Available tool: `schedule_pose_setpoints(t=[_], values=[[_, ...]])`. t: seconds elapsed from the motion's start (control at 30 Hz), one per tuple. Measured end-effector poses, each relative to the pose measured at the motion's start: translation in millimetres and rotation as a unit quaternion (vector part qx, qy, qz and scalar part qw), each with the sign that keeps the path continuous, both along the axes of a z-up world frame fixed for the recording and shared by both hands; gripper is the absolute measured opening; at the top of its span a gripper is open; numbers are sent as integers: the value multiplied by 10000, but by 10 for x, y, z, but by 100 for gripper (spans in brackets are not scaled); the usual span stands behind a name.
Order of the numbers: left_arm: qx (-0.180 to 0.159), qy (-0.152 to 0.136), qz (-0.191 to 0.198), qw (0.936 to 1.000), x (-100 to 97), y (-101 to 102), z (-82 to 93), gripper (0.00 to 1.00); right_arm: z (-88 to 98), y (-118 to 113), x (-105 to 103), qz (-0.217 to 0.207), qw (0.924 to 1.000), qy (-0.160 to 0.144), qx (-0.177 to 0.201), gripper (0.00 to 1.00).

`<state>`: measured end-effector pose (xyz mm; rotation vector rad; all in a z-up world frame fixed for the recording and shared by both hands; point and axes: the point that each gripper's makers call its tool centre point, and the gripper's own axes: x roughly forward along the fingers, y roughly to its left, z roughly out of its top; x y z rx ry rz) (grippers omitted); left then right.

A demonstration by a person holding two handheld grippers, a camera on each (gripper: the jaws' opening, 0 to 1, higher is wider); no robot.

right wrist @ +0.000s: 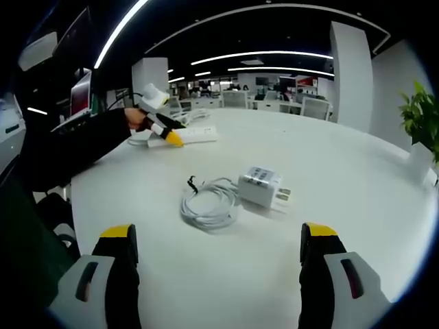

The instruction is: Straighten the power strip on the desk, plug the charger into it

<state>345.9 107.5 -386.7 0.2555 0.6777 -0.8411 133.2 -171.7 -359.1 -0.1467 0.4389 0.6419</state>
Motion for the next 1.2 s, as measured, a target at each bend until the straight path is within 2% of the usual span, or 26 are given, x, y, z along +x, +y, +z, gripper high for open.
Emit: schedule_pose_setpoints(t=[0.2, 0.47, 0.87, 1.03, 1.2], values=[[-66, -31, -1, 10000, -16, -9, 0, 79, -14, 15, -18, 17, 10000, 6, 2, 98], [9, -18, 31, 10000, -55, -22, -12, 79, -20, 45, -39, 78, 10000, -6, 16, 98], [-155, -121, -35, 9998, -18, -37, 3, 78, -12, 59, -52, 97, 10000, -10, 18, 98], [-142, -113, -50, 9998, 2, -32, -2, 79, -9, 60, -52, 93, 10000, -7, 19, 98], [14, -18, -82, 10000, 14, -31, -19, 79, -12, 86, -54, 132, 9999, -7, 0, 98]])
